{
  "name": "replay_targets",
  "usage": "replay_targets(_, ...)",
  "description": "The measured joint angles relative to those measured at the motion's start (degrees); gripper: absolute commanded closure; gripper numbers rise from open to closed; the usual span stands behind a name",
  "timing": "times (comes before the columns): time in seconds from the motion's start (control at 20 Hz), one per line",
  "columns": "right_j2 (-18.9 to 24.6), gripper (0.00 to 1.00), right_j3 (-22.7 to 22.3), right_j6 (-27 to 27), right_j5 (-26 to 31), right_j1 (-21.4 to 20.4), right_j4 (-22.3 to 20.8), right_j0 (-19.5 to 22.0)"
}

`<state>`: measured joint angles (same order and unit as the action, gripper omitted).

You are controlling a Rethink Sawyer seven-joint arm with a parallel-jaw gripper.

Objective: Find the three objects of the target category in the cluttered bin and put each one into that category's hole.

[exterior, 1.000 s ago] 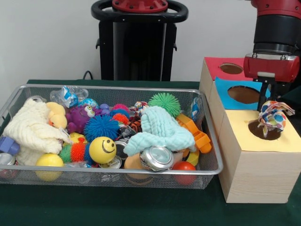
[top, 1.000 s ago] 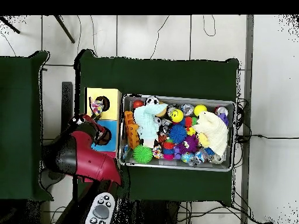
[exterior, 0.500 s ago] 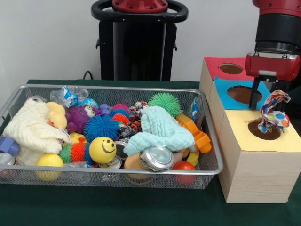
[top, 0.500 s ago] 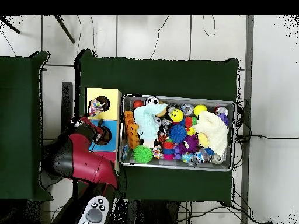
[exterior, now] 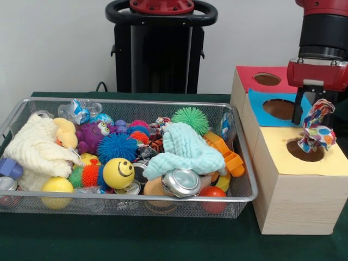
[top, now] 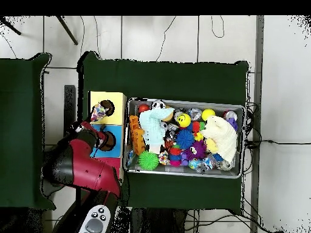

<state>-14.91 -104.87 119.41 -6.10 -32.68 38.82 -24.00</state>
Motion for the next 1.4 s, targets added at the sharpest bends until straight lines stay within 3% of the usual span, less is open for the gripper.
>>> replay_targets(0.85, -5.0, 0.00, 0.1, 0.0, 7.3, -1.1, -0.1, -1.1)
replay_targets(1.4, -7.5, 0.00, 0.7, 0.0, 8.3, -1.9, -0.1, -1.3)
